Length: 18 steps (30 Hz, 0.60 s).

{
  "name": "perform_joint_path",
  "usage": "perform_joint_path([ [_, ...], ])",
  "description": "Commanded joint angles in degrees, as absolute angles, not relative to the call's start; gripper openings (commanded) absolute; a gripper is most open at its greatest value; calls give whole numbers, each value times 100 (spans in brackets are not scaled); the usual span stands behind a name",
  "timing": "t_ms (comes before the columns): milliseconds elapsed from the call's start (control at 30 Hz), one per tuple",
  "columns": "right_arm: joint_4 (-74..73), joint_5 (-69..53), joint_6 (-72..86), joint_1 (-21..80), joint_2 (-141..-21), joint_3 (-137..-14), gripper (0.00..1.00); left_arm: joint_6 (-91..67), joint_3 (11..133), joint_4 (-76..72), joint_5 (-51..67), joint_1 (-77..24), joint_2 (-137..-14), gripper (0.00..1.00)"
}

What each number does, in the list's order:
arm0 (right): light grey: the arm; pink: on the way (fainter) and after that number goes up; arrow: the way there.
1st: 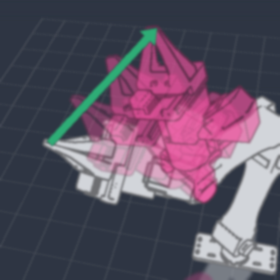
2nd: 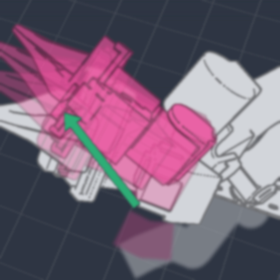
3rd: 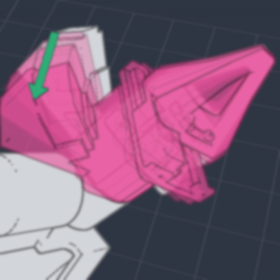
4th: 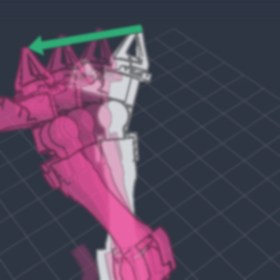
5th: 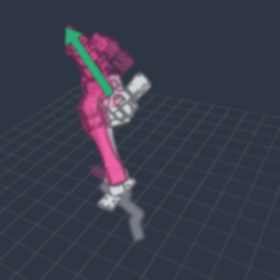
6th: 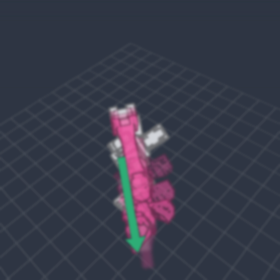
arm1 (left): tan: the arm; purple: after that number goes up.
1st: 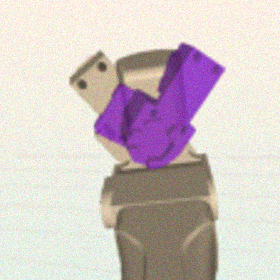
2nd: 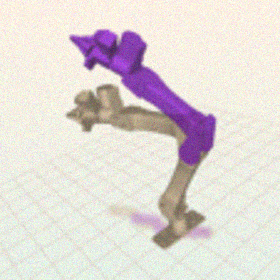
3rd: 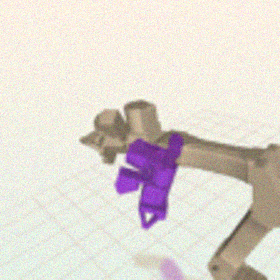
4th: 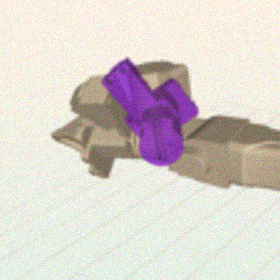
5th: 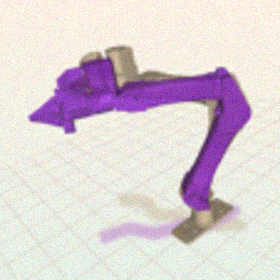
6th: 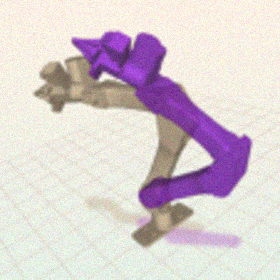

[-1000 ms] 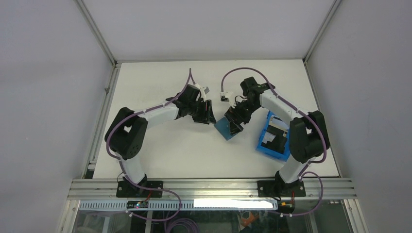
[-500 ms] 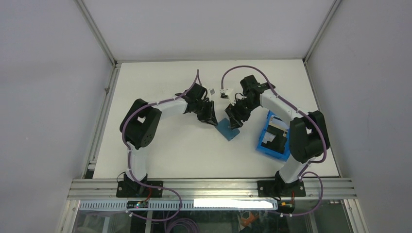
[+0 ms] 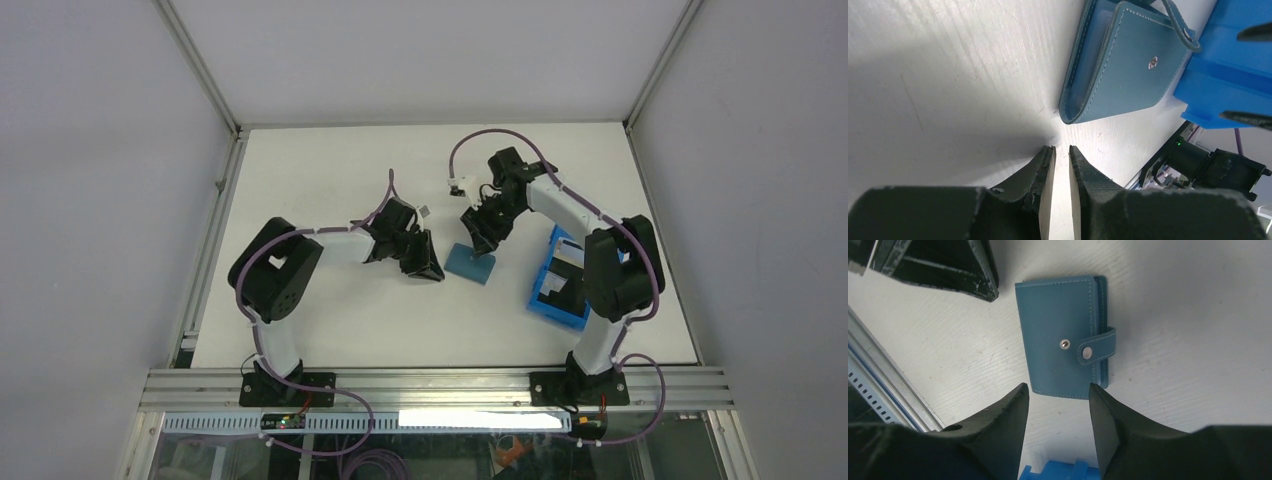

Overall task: Put the credit cards into the card holder
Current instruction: Close the card holder at the center of the board.

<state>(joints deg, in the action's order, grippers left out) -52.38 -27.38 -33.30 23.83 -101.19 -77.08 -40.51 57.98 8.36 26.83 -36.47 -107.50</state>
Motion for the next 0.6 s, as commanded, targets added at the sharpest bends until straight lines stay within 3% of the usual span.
perform_joint_path([
  [0, -5384, -2723, -3650, 2404, -10350, -8357, 51, -4370, 5634, 299, 2392, -3700, -10177, 21],
  [300, -5980, -3025, -4493, 2548, -10786, -8762, 42, -4313, 5585, 449, 2067, -3648, -9564, 27],
  [567, -5604, -2388, -4388, 2646, -10895, -8573, 40, -4504, 5215, 106, 2138, -3652, -9465, 27],
])
